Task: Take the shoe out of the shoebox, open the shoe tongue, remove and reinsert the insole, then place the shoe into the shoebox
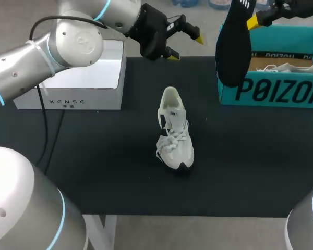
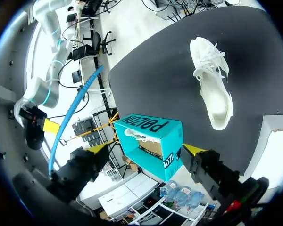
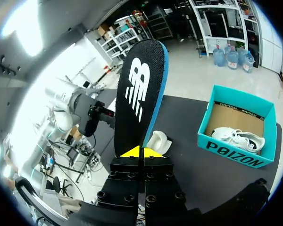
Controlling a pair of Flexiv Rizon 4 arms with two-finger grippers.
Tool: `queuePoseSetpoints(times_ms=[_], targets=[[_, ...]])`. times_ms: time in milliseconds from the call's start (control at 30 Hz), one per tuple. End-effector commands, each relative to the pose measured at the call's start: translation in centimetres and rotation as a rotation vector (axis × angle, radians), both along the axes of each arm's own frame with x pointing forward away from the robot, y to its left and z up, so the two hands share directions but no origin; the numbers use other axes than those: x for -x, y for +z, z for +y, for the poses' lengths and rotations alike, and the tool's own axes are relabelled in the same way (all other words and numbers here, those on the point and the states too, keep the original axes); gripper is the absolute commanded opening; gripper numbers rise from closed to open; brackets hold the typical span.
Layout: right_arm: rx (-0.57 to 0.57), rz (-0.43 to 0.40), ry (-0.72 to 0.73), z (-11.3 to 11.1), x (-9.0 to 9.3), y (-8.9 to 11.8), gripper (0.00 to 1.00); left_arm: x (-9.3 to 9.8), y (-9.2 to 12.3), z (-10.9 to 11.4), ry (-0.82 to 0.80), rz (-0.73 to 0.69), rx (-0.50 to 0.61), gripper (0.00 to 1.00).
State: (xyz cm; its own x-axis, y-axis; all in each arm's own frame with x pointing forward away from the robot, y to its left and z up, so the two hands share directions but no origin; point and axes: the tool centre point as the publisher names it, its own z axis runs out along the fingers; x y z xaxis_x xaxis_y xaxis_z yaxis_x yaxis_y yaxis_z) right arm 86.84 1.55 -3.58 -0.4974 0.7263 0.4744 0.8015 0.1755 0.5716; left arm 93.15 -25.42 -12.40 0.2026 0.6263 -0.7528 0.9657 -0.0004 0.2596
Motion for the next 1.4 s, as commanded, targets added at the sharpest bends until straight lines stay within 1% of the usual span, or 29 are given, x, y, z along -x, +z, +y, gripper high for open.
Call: queuePoseSetpoints(times_ms=[33,433,467,533,633,767,867,967,1033,1100,1233,1400], targets=[[0.031,0.037,0.019,0.5,-0.6,0.5,0.0,-0.5,-0.3,-0.1,0.0,0.012,0.008,1.0],[0.031,0.037,0.019,0.5,-0.6,0.5,0.0,-0.5,-0.3,-0.1,0.0,0.012,0.008,1.0],[0.031,0.037,0.019,0.5,-0.6,0.5,0.0,-0.1,-0.8,-0.2,0.005,-0.002,0.053,1.0],[0.031,0.037,0.019,0.5,-0.6,0.5,0.0,0.4,-0.7,0.0,0.002,-0.014,0.155,1.0],[0.031,0.037,0.019,0.5,-0.6,0.5,0.0,1.0,0.6,0.2,-0.008,-0.054,0.255,1.0],[0.031,0.037,0.019,0.5,-0.6,0.5,0.0,1.5,2.7,-0.1,-0.033,-0.078,0.329,1.0],[-0.016,0.07,0.041,0.4,-1.2,0.3,0.0,2.0,4.1,-0.4,-0.066,-0.08,0.385,1.0],[-0.056,0.107,0.061,0.4,-1.9,0.1,0.0,2.0,4.8,-0.4,-0.089,-0.068,0.431,1.0],[-0.075,0.128,0.077,0.4,-2.2,-0.1,0.0,2.0,5.1,-0.5,-0.097,-0.061,0.443,1.0],[-0.104,0.17,0.094,0.6,-2.6,-0.3,0.0,2.1,5.4,-0.7,-0.122,-0.042,0.456,1.0],[-0.111,0.23,0.137,1.0,-3.2,-0.6,0.0,2.4,6.1,-1.3,-0.161,-0.04,0.467,1.0],[-0.079,0.314,0.168,1.8,-4.0,-0.8,0.0,2.5,6.6,-2.7,-0.196,-0.075,0.455,1.0]])
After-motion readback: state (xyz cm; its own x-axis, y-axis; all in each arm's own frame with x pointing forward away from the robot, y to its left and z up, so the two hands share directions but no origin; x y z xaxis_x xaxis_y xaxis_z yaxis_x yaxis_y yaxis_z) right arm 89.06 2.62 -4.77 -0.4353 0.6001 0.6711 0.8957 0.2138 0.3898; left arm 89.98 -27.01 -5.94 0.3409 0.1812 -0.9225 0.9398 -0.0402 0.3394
